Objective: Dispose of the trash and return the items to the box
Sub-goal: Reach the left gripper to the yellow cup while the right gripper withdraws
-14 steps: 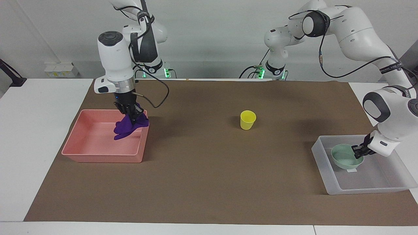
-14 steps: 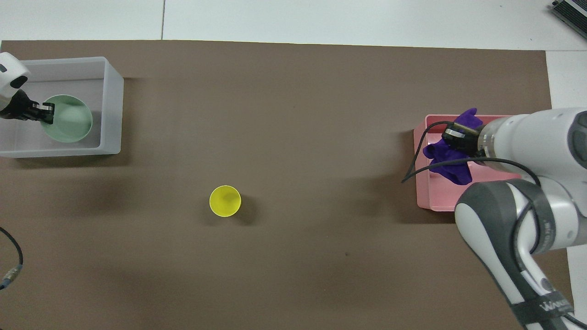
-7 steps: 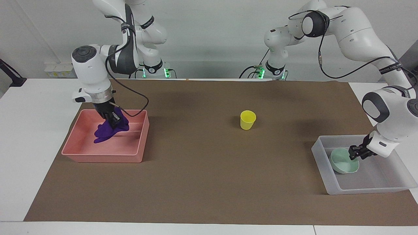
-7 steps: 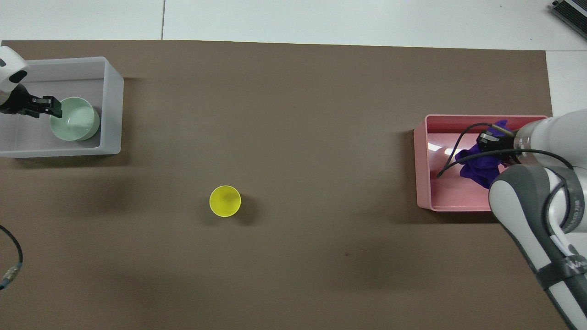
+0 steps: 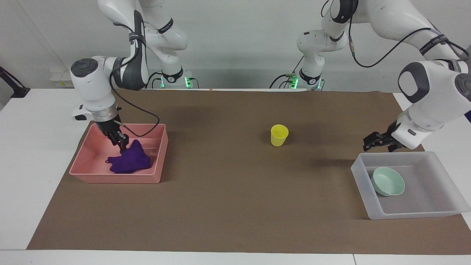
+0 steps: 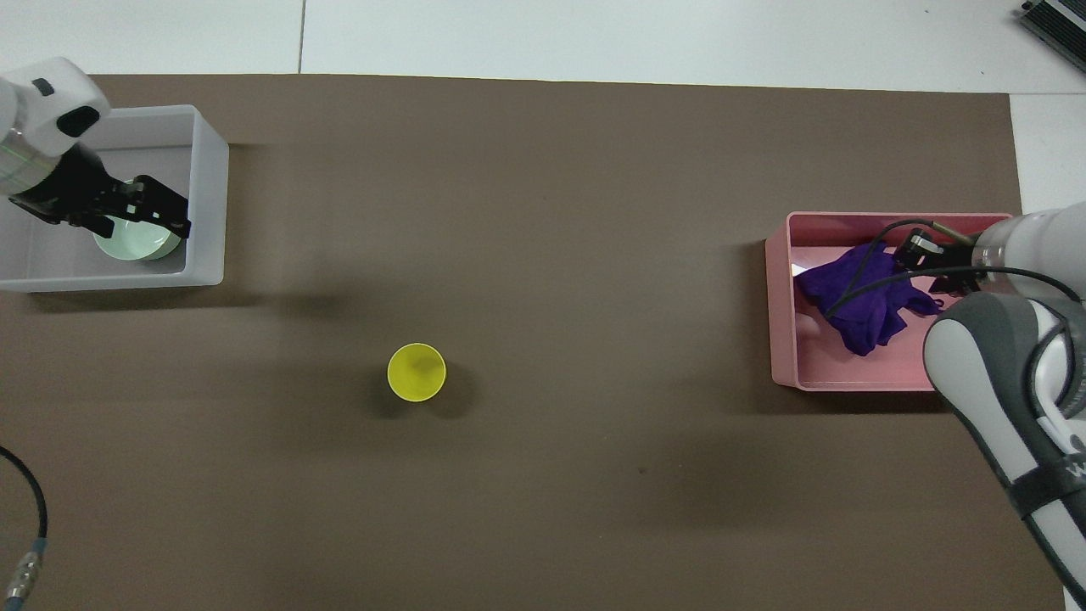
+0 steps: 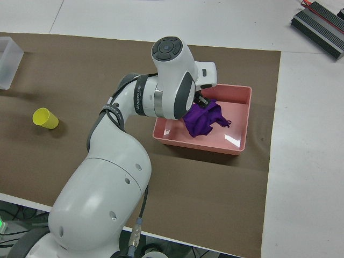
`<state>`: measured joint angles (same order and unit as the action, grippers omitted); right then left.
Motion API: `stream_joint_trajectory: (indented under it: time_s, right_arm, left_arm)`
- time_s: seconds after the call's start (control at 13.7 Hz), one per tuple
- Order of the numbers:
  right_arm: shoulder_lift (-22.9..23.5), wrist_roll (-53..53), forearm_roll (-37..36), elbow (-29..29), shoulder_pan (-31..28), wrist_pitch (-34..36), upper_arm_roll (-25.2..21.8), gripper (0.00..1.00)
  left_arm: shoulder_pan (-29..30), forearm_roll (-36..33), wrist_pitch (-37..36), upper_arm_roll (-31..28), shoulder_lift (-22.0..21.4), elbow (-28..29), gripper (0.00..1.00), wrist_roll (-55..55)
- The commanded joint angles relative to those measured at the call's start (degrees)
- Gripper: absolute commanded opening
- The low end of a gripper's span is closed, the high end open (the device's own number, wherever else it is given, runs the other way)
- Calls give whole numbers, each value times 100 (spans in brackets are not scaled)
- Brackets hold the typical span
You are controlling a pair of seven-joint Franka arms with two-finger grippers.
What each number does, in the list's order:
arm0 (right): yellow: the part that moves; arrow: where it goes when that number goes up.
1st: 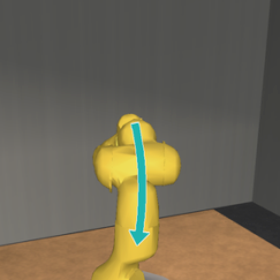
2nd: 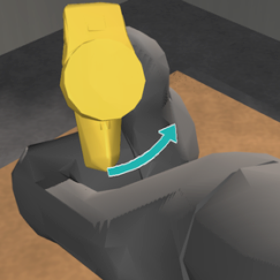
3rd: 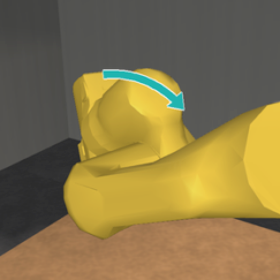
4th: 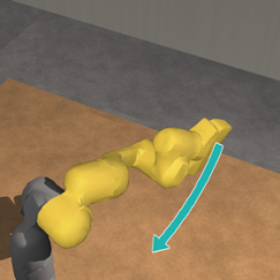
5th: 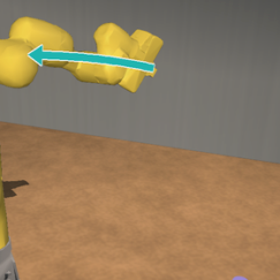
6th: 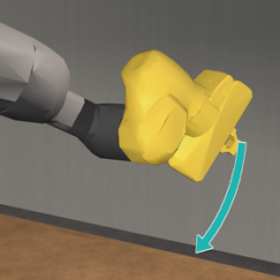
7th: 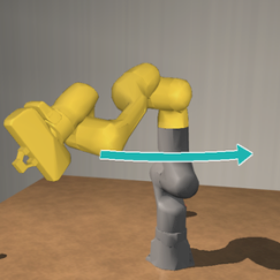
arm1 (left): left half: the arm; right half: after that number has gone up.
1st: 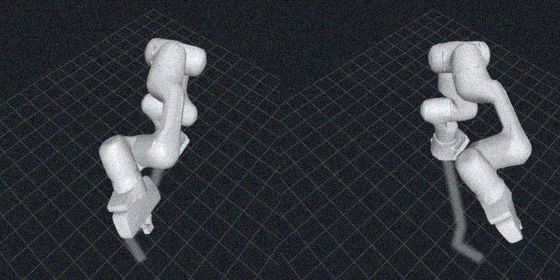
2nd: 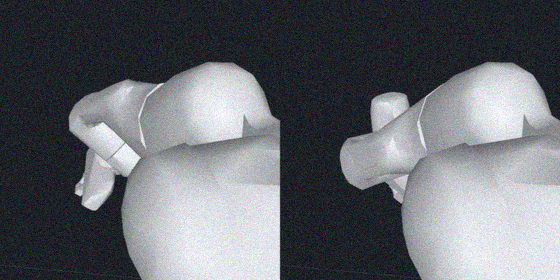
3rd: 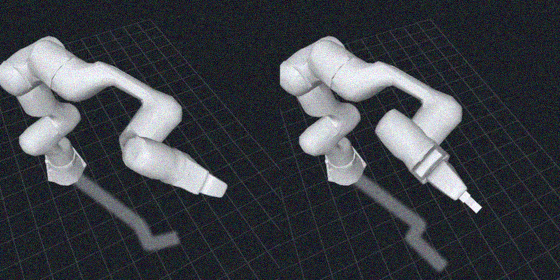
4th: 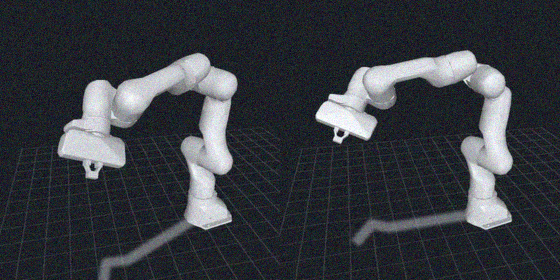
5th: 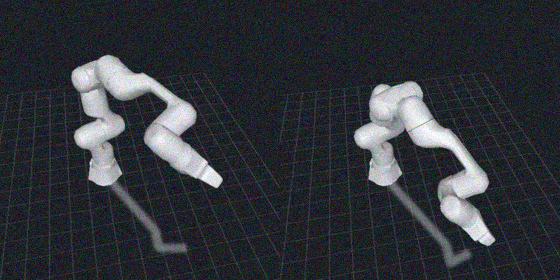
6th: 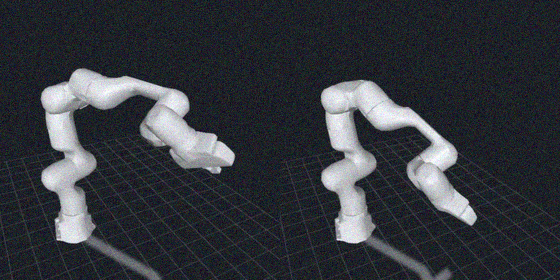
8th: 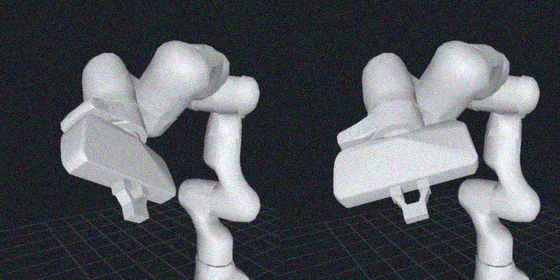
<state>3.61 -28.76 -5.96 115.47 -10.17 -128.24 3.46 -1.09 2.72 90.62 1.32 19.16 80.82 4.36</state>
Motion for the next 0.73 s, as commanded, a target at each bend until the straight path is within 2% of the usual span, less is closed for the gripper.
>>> stream_joint_trajectory:
  time_s: [0.0, 0.15, 0.22, 0.29, 0.44, 0.51, 0.66]
  right_arm:
    - [-360, 396, 8, -260, -38, 368, 75, 100]
    - [-475, 686, 8, -672, 6, 1069, 102, 100]
    - [-476, 914, 16, -944, 15, 1438, 111, 100]
    - [-476, 1047, 16, -1191, 15, 1764, 119, 100]
    - [-475, 1092, 147, -1613, 7, 2414, 119, 100]
    - [-476, 1092, 357, -1798, -2, 2713, 111, 100]
    - [-432, 1109, 473, -2106, 7, 2996, 119, 100]
  left_arm:
    - [-784, 62, -421, -88, -472, 512, 100, -154]
    - [-1496, 71, -292, -106, -1078, 1257, 100, -530]
    - [-1682, 71, 93, -88, -1159, 1583, 100, -602]
    - [-1901, 97, 566, -88, -1151, 2021, 100, -612]
    - [-2140, 106, 1953, -88, -1186, 3137, 100, -629]
    - [-2219, 106, 2395, -88, -1143, 3447, 100, -638]
    - [-2290, 115, 2548, -88, -1029, 3494, 100, -638]
